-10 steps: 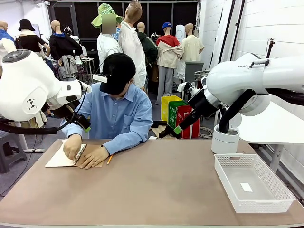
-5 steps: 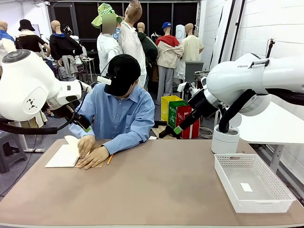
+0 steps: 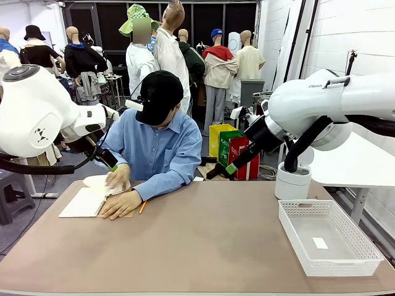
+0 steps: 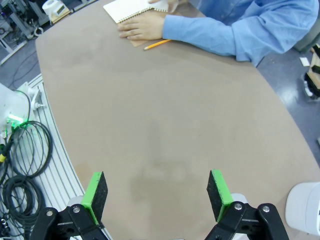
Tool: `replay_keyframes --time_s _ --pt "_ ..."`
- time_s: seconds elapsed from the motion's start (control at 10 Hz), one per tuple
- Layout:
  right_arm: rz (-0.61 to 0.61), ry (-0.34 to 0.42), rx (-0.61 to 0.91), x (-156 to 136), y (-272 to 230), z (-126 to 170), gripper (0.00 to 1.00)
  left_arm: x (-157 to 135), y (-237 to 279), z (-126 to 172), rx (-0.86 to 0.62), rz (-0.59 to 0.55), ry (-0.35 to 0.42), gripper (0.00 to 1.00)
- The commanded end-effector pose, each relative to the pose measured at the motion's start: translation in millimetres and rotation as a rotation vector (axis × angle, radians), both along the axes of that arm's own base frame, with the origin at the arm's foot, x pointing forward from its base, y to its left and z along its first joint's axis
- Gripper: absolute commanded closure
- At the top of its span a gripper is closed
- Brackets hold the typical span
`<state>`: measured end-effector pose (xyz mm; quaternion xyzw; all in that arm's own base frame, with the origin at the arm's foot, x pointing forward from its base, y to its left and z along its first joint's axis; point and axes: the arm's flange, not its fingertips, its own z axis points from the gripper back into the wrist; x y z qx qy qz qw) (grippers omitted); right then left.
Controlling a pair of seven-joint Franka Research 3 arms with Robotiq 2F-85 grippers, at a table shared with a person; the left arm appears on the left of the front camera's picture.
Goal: Sort the paper based on its condition.
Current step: If a person hands you a paper, place it in the Organizing basket , and if it's crumpled, put it in the Trash can.
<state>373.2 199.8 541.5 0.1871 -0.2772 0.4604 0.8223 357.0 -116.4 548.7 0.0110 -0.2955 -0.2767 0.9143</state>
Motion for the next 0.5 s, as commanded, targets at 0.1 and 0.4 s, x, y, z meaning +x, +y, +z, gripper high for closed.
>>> replay_keyframes --time_s 0.1,0.4 --pt "-0.011 0.0 -0.009 0.5 1.0 1.1 0.0 0.1 0.4 0.3 -0.003 0.0 0.0 0.0" --pt "-0.011 0.0 -0.009 0.5 1.0 1.1 0.0 0.1 0.4 0.3 -0.003 0.0 0.0 0.0"
